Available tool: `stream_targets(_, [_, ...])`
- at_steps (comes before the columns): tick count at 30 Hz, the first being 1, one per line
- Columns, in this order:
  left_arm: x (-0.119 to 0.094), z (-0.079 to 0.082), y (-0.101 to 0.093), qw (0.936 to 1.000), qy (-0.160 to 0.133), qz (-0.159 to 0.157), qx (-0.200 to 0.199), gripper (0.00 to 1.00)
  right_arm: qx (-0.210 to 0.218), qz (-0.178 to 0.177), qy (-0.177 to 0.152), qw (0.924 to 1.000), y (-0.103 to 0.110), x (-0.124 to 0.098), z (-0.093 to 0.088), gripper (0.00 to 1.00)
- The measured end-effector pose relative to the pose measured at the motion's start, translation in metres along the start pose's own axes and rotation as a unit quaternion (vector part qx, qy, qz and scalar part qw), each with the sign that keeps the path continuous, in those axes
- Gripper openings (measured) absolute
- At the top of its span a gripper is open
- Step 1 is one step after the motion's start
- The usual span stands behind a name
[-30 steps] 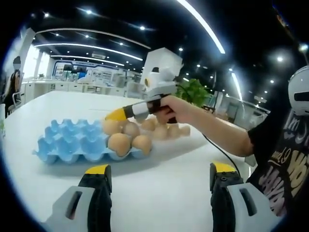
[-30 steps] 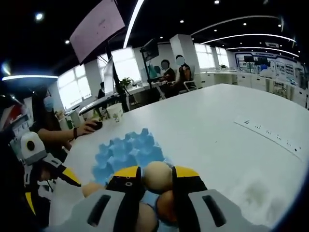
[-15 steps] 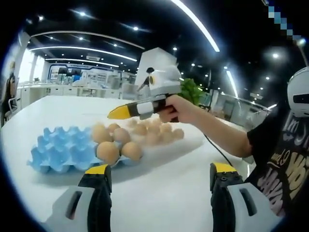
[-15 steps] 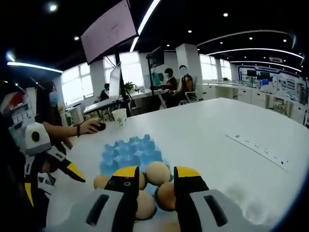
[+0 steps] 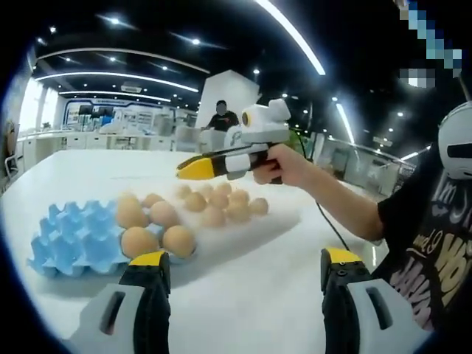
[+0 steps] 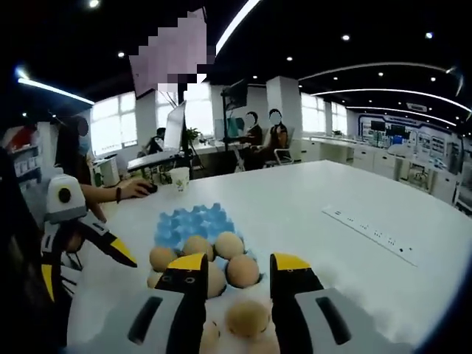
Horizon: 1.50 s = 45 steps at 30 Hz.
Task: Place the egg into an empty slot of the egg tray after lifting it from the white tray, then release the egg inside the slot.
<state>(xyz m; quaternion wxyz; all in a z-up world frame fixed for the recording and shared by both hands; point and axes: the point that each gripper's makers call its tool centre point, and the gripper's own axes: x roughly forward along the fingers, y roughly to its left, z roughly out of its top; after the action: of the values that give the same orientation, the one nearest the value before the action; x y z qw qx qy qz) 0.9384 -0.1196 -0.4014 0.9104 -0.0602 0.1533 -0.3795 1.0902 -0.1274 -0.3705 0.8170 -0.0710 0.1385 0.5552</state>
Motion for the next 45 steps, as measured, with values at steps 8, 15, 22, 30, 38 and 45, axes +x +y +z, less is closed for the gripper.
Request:
stream_targets(8, [0.008,0.0,-0.005,1.0,0.005,-0.004,0.004,0.86,0.003,-0.014,-0.009,0.9999,-0.012,-0.019,-0.003,0.37])
stream_targets(15, [0.016,0.002,-0.007,0.9999,0.007,0.0,0.014,0.84,0.007,-0.033,-0.014,0.9993,-0.022,-0.037,-0.012,0.41])
stream_targets(22, [0.022,0.001,-0.009,0.9997,0.016,-0.001,0.02,0.84,0.025,-0.056,-0.037,0.9974,-0.038,-0.057,-0.011,0.45])
stream_targets(30, [0.028,0.002,-0.015,0.9995,0.021,-0.004,0.021,0.84,0.043,-0.078,-0.057,0.9944,-0.052,-0.076,-0.012,0.51])
stream_targets(38, [0.035,0.004,-0.019,0.9993,0.026,-0.007,0.027,0.84,0.051,-0.094,-0.074,0.9915,-0.066,-0.094,-0.015,0.53])
stream_targets(45, [0.044,0.009,-0.025,0.9991,0.026,-0.013,0.032,0.83,0.052,-0.113,-0.073,0.9896,-0.072,-0.106,-0.025,0.55])
